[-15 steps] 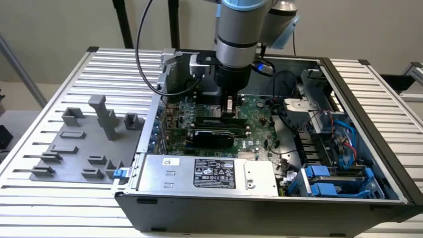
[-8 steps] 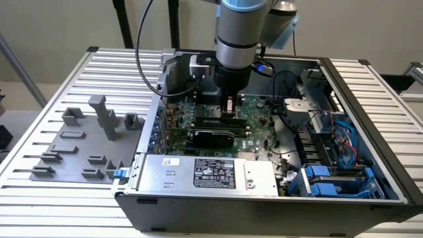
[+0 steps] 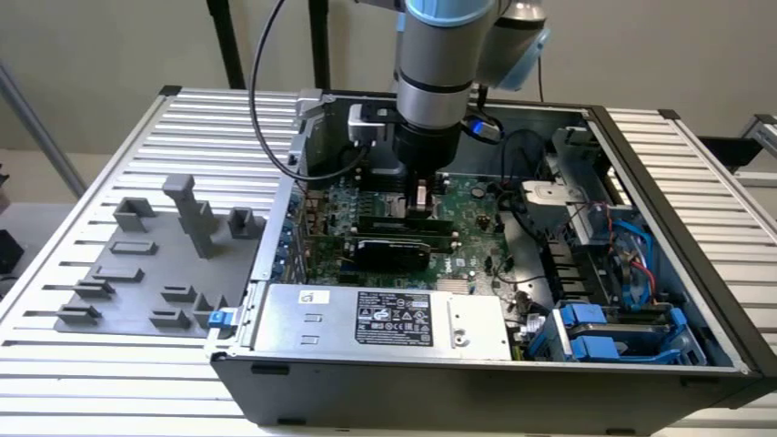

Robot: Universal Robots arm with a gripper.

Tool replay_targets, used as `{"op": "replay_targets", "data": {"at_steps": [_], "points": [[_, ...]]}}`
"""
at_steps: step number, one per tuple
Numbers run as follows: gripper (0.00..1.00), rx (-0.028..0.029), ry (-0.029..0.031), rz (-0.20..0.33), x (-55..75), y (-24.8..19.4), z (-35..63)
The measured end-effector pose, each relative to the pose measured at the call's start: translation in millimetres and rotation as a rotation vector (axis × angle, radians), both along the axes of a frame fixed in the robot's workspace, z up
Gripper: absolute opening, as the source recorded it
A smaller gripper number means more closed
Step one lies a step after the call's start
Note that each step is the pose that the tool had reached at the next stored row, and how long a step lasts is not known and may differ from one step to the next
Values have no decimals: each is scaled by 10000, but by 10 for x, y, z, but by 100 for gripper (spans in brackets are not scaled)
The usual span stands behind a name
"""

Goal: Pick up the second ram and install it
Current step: 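Insert the second ram into the second slot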

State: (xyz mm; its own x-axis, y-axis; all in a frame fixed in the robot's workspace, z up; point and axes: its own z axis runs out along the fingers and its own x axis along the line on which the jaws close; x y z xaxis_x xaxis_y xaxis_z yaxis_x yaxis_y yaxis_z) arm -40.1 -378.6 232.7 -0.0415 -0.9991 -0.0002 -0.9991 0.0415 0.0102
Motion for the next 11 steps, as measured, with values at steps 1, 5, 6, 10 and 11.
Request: {"op": "replay_targets", "data": {"at_steps": [1, 5, 6, 10, 11], "points": [[0, 3, 0, 5, 0, 0, -2], [0, 37, -6, 26, 0, 0, -12], [0, 51, -8, 27, 1, 1, -14], [0, 77, -18, 28, 0, 0, -22], [0, 78, -21, 28, 0, -1, -24]]}}
